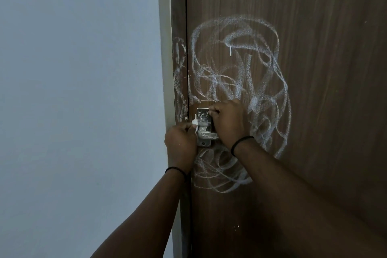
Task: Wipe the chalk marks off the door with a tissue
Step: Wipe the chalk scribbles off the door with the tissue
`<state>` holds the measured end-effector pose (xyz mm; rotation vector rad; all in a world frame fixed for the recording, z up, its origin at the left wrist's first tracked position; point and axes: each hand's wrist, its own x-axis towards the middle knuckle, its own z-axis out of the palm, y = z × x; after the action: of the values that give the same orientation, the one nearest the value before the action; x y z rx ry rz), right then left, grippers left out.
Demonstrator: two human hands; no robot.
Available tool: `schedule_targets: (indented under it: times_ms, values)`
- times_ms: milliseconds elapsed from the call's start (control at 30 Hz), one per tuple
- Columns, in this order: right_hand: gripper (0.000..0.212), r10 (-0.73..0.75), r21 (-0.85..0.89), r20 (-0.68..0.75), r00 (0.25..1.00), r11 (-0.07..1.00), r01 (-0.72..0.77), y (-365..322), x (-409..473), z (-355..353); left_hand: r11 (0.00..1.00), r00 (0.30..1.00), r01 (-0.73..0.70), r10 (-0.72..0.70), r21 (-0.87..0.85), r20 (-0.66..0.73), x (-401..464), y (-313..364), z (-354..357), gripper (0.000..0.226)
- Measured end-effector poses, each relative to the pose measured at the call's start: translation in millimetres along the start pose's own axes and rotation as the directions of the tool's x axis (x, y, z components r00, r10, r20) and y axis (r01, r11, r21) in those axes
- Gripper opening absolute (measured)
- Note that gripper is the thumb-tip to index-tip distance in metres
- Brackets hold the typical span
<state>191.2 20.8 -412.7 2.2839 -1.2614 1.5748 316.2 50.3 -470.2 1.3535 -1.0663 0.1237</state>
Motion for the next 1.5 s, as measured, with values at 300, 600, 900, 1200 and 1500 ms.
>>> schedule_targets:
  times_ms: [300, 600, 900, 1200, 1500]
  values:
    - [0.019, 0.033, -0.015, 0.054, 0.998, 0.999, -0.032, -6.9, 8.2, -7.2, 0.997, 0.996, -0.075, 0.076, 0.017, -0.036, 20.6, 9.1, 2.8, 0.021]
    - [0.016, 0.059, 0.037, 0.041, 0.997, 0.997, -0.060, -6.7, 7.4, -5.5, 0.997, 0.997, -0.077, 0.077, -0.021, -0.013, 5.4, -3.4, 3.2, 0.036]
    - [0.016, 0.074, 0.028, 0.049, 0.996, 0.997, -0.075, -10.0, 7.1, -8.8, 0.998, 0.997, -0.065, 0.064, 0.026, 0.031, -8.1, -18.4, 6.1, 0.018]
    - [0.017, 0.098, -0.035, 0.101, 0.990, 0.995, -0.095, -16.3, 11.2, -11.1, 0.992, 0.992, -0.129, 0.129, 0.014, -0.008, 4.9, -4.2, 5.3, 0.032]
    - [0.020, 0.101, -0.023, 0.096, 0.990, 0.995, -0.100, -17.0, 9.7, -10.8, 0.993, 0.994, -0.108, 0.108, 0.042, -0.002, -15.0, -18.8, 3.8, 0.019]
